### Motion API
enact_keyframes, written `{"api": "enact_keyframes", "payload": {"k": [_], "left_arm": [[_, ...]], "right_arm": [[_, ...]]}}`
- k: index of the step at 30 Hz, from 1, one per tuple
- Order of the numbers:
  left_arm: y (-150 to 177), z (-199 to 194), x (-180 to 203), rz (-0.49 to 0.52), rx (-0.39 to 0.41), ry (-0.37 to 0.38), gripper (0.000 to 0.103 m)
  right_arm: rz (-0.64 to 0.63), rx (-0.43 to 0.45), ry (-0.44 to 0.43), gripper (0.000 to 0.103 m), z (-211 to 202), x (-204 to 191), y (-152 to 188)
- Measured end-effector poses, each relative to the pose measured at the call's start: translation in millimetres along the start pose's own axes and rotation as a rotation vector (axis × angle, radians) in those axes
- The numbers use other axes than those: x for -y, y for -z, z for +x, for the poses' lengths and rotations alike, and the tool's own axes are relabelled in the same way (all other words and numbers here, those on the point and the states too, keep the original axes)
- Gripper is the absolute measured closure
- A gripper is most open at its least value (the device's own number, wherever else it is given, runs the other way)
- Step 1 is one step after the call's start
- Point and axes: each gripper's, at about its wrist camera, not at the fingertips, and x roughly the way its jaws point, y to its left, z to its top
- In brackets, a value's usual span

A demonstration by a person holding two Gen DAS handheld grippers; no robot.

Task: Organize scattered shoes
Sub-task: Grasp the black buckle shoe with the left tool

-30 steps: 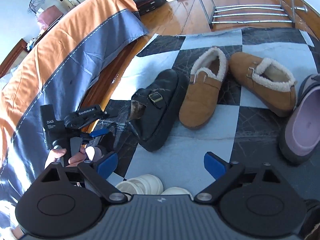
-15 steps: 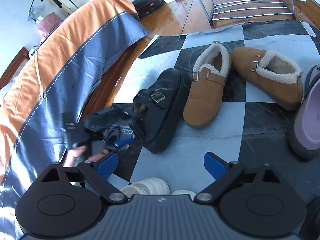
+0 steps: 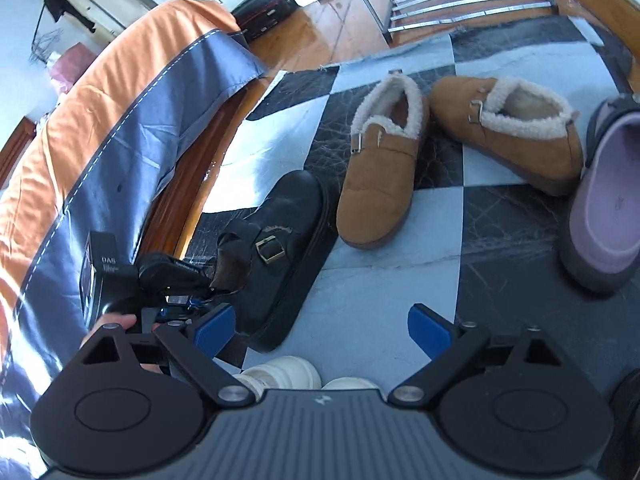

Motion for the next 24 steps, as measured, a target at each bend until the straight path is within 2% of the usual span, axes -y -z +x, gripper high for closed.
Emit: {"api": "enact_keyframes", "payload": {"k": [1,2,3,4,5,6,8,10,11,12,13,15,18,21,24], "left_arm": [[-4,2,-2,0.011,-0.015,0.024,0.083],[-8,5,-3,0.027,-0.028,0.052,0.059],[-9,11,-5,0.037,-0.050,0.068,0.029],[-8,19,-6,0.046,-0.082,0.075,0.021],[-7,26,-7,0.054,-0.115,0.080,0.022],[-3,38,-9,0.071,-0.127,0.048,0.032],[6,39,-11,0.070,-0.066,0.041,0.033],[10,34,-9,0.086,-0.020,0.029,0.042],[12,30,-7,0.097,0.005,0.018,0.065],[12,19,-4,0.117,0.051,0.003,0.081],[11,12,-2,0.125,0.073,0.013,0.084],[8,8,-4,0.089,0.049,0.043,0.084],[8,14,-11,0.000,-0.039,0.119,0.084],[17,20,-5,-0.019,-0.083,0.188,0.082],[25,24,5,-0.024,-0.114,0.193,0.077]], "right_arm": [[0.005,-0.003,-0.002,0.009,1,1,1],[0.001,-0.006,-0.002,0.009,5,1,2],[-0.003,-0.008,0.001,0.009,7,0,2],[-0.004,-0.012,0.000,0.009,10,-2,3],[-0.006,-0.016,0.000,0.009,12,-3,4],[-0.007,-0.020,-0.001,0.009,15,-4,5],[-0.015,-0.026,-0.001,0.009,19,-7,7],[-0.028,-0.027,0.004,0.009,21,-10,9],[-0.036,-0.027,0.008,0.009,21,-13,10],[-0.040,-0.027,0.009,0.009,21,-13,10],[-0.040,-0.023,0.010,0.009,20,-13,10],[-0.035,-0.018,0.010,0.009,18,-11,9],[-0.022,-0.008,0.017,0.009,15,-7,6],[0.006,0.008,0.022,0.009,11,-3,3],[0.023,0.009,0.016,0.009,10,2,2]]}}
